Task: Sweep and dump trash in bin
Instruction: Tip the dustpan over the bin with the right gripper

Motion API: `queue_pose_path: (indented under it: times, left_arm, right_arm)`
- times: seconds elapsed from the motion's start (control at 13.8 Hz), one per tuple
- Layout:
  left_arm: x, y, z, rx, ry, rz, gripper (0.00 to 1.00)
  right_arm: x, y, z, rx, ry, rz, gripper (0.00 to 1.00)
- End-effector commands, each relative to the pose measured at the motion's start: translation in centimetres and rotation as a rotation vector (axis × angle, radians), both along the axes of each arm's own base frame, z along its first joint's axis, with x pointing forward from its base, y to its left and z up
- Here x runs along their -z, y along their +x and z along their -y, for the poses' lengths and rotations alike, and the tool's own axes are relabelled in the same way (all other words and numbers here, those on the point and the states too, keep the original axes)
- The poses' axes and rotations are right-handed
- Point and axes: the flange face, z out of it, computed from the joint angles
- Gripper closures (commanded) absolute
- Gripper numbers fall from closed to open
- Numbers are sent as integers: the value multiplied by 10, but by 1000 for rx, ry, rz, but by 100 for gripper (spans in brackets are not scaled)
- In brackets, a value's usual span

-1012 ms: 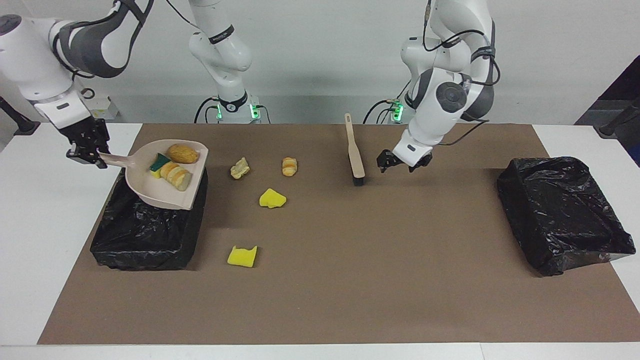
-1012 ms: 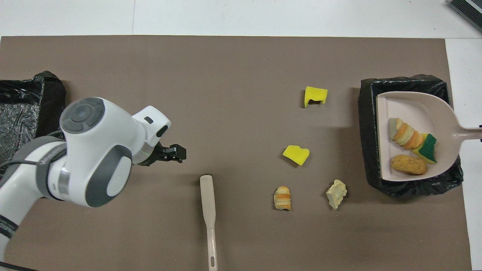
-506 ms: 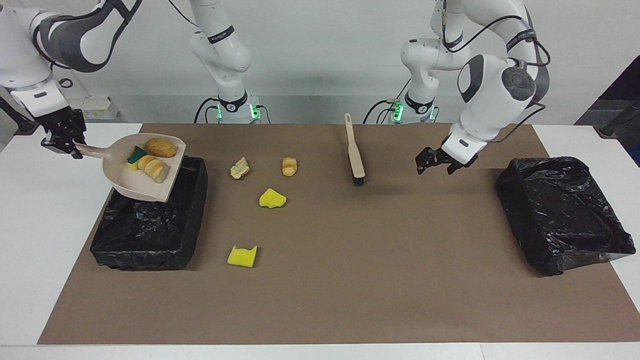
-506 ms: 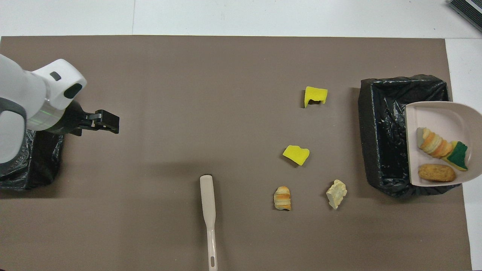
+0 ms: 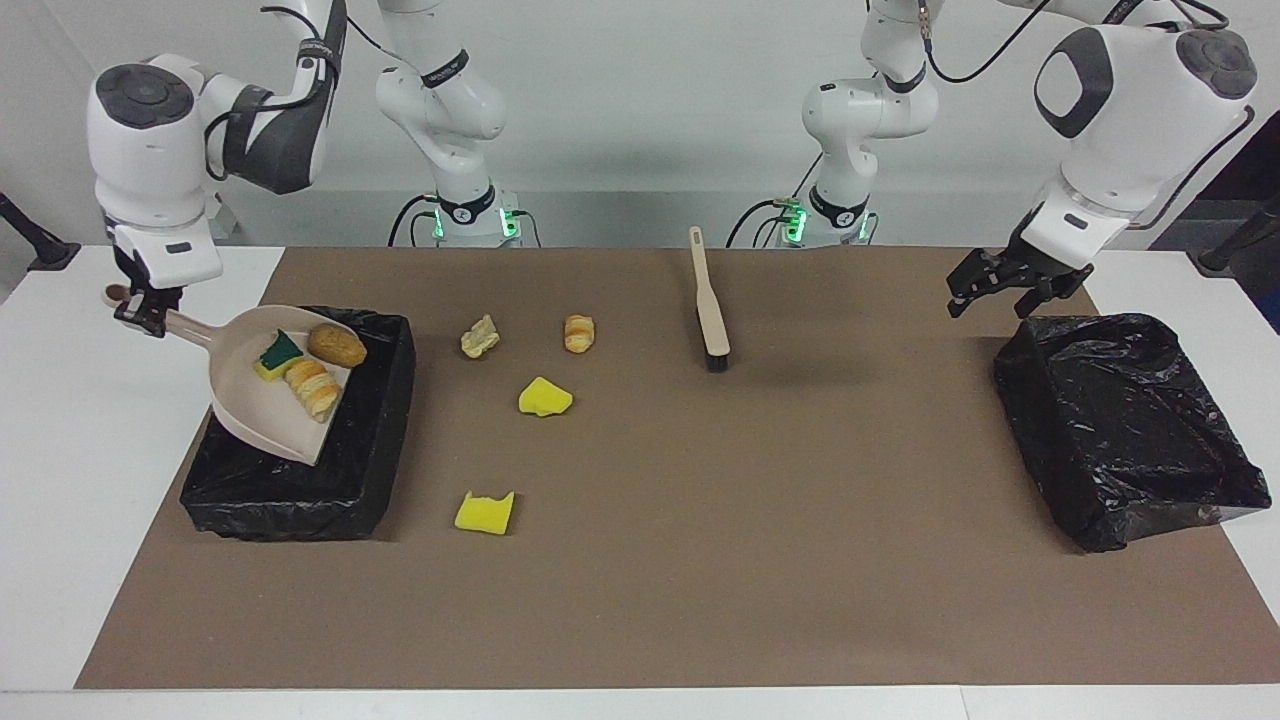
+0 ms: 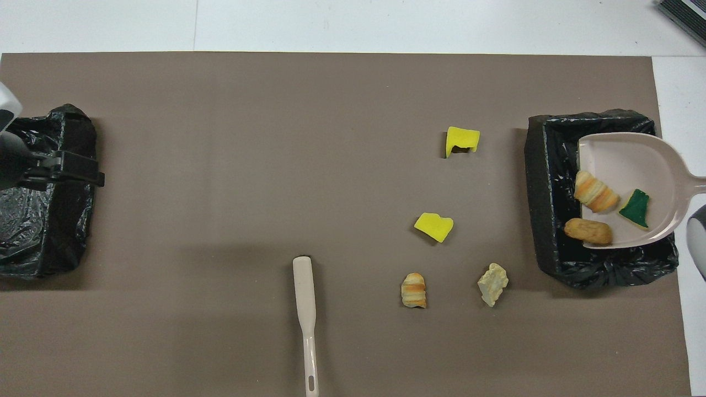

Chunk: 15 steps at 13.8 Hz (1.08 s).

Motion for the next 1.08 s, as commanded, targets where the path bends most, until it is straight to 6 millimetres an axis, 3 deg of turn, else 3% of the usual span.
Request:
queue_pose_path:
  times: [0.0, 0.22, 0.43, 0.65, 0.79, 1.01]
  left_arm:
    - [-24, -6, -3, 6, 17, -11, 0]
    - [-22, -9, -3, 40, 19, 2, 0]
    - [-22, -9, -1, 50, 40, 3, 0]
    - [-21, -13, 1, 54, 53, -8, 0]
    - [-21, -14, -4, 48, 53, -12, 0]
    - [-21, -14, 3, 61, 55, -13, 0]
  right_arm:
    - [0, 3, -9, -24, -119, 2, 100]
    - [-4, 4, -26, -6, -233, -18, 100]
    - [-15, 5, -29, -25, -325, -29, 100]
    - [-25, 8, -52, -40, -433, -32, 100]
    - [-34, 9, -65, -23, -467, -16, 100]
    - [-44, 11, -70, -29, -477, 4, 100]
